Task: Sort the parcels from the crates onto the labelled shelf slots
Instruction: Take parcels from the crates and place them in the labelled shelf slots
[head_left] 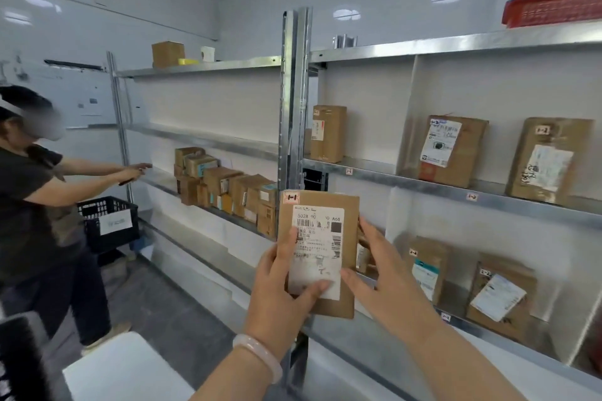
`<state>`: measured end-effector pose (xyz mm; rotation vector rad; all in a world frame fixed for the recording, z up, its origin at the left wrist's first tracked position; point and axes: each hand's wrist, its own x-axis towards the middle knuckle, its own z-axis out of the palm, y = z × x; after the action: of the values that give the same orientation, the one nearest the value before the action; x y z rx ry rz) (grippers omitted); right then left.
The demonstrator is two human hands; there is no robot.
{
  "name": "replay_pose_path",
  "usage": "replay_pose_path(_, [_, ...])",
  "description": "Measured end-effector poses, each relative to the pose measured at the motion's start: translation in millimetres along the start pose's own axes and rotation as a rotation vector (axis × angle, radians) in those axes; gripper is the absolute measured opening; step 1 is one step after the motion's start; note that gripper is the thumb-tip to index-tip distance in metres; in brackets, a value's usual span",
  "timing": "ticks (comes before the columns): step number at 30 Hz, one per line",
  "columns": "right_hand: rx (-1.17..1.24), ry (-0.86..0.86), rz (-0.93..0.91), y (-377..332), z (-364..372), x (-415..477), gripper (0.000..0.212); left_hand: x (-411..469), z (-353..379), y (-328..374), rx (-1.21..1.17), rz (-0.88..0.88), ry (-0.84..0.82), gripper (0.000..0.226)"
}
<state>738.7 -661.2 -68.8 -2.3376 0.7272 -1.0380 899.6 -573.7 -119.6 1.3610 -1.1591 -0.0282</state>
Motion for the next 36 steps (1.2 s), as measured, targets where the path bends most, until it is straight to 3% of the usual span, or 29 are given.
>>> replay_pose_path(7, [-0.467, 0.069, -0.127, 39, -27, 26, 0.082, 85, 43, -15, 0.044, 0.133, 0.007, 0.097])
replay_pose_path(14, [-0.725, 0.067, -0.064, 71, -24, 98, 0.073, 176, 89, -59, -0.022, 0.198, -0.027, 0.099])
replay_pose_path(27, [-0.85, 0.075, 0.016, 161, -23, 211, 0.073, 322, 179, -128, -0.067, 0.242, -0.086, 0.094])
replay_pose_path(36, [-0.697, 0.141, -0.086, 233, -49, 282, 0.068, 398, 251, -142, -0.069, 0.255, -0.067, 0.093])
